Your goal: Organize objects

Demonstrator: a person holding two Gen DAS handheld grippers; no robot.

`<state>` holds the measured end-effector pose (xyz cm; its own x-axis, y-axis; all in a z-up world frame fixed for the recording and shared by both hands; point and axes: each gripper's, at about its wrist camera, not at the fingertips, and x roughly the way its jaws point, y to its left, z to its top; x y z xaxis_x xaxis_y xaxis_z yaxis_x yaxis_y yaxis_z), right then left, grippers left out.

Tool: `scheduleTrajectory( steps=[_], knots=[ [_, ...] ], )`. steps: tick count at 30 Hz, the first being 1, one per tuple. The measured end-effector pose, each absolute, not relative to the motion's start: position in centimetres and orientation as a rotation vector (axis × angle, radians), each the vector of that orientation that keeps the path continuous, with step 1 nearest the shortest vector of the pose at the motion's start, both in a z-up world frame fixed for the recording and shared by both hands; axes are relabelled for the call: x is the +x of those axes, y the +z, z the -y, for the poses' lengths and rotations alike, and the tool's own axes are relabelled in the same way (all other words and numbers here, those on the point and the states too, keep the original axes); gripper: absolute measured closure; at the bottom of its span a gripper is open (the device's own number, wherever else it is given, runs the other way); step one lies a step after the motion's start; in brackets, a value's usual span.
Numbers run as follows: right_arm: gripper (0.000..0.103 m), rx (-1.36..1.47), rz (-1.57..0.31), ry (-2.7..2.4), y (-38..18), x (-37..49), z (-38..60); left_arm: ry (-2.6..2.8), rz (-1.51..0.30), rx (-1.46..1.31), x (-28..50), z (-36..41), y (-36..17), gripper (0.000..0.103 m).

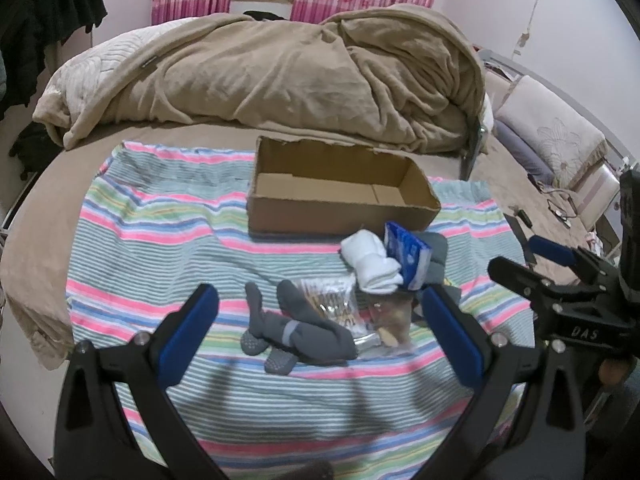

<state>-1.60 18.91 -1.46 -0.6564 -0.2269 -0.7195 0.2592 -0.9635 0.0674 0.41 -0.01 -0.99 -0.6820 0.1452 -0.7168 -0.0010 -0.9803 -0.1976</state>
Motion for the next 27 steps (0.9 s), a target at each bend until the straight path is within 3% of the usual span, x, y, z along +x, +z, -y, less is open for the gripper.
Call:
scheduleTrajectory(
  steps=[27],
  knots=[
    [0.003,1.155,-0.059,-2.639,-2.09,-1.57,-18.82,2.817,0.267,-1.212,0.74,0.59,-1.29,0.001]
  ],
)
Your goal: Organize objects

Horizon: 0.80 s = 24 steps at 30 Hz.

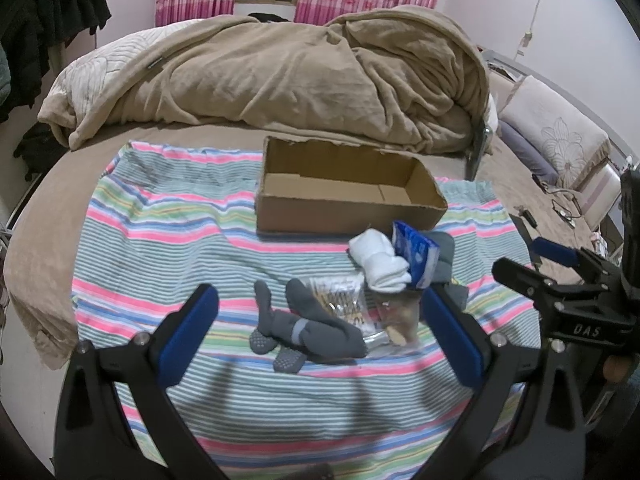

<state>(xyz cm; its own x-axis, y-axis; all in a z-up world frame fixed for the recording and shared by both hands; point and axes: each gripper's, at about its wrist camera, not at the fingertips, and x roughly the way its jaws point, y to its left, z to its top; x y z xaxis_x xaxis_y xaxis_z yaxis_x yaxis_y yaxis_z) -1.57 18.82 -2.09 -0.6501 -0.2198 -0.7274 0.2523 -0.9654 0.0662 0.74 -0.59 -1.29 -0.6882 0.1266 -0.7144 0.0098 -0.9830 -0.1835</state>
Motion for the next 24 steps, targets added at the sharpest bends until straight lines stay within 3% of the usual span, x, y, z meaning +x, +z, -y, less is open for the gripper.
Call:
scheduleTrajectory(
  steps=[24],
  knots=[
    [0.003,1.234,-0.026,-2.600,-4.2,-4.3,-19.6,2.764,0.264,-1.308,-1.7,0.8,-4.7,0.001]
  ],
)
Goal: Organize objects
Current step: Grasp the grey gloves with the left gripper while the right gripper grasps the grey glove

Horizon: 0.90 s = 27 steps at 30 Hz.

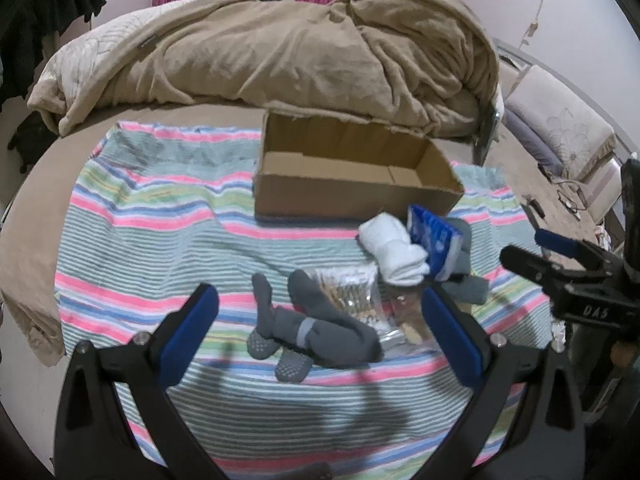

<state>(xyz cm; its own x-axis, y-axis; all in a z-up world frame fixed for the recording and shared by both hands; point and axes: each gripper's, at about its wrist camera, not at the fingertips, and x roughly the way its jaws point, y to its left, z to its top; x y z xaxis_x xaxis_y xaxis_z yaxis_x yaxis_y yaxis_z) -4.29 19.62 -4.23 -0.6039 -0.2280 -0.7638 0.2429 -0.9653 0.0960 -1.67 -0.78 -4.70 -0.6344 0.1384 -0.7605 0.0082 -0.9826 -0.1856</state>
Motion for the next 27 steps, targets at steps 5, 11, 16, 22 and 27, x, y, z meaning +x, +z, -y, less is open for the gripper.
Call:
scheduleTrajectory(
  steps=[5,11,16,22,27],
  knots=[
    [0.003,1.278,-0.017,-2.586,-5.6,-5.2,-20.2,2.740,0.269,-1.382,-2.3,1.1,-6.9,0.001],
    [0.003,1.336,-0.024,-2.572,-7.5,-6.1,-20.7,2.699,0.266,-1.439,-3.0,0.9,-8.8,0.001],
    [0.003,1.371,0.000,-2.573,-8.8,-6.7,-21.4,2.614,0.316,-1.481,-3.9,0.6,-10.7,0.002],
    [0.003,1.387,0.055,-2.575,-9.7,-8.1,-22.2,2.558,0.387,-1.532,-4.6,1.0,-12.9,0.012],
    [0.009,1.435,0.146,-2.541,-11.5,-9.7,-22.5,2.541,0.396,-1.519,-4.8,0.8,-13.1,0.022]
  ],
)
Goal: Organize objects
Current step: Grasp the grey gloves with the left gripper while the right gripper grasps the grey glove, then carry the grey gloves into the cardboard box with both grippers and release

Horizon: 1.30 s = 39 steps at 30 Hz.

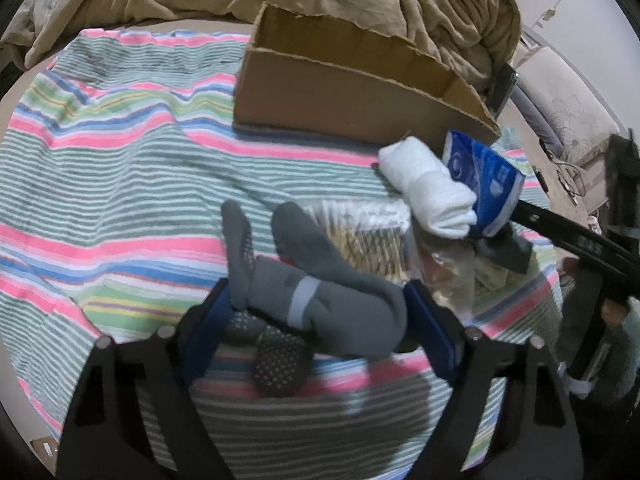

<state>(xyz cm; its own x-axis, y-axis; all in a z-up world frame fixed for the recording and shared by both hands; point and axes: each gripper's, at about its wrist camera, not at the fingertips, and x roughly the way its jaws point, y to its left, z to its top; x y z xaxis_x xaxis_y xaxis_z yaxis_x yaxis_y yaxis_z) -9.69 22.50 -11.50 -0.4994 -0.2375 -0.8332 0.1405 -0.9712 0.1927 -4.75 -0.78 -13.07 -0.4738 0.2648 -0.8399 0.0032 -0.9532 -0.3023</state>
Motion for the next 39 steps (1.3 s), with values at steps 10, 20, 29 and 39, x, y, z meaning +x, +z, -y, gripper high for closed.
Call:
scheduleTrajectory(
  steps=[10,20,29,39],
  knots=[
    [0.056,1.378,0.154,-2.453,-12.5,-10.3,-21.2,2.488,0.484,-1.484,-4.5,1.3,-13.3,0.052],
    [0.071,1.313,0.145,-2.451,-10.1,-8.7,-21.6,2.517,0.479,-1.357,-3.5,0.9,-10.5,0.055],
    [0.080,1.217,0.142,-2.487,-6.6,-7.6,-22.2,2.578,0.404,-1.246,-3.7,0.8,-6.9,0.055],
    [0.081,1.115,0.140,-2.502,-3.6,-7.7,-22.4,2.637,0.331,-1.157,-5.3,1.0,-4.4,0.055]
  ],
)
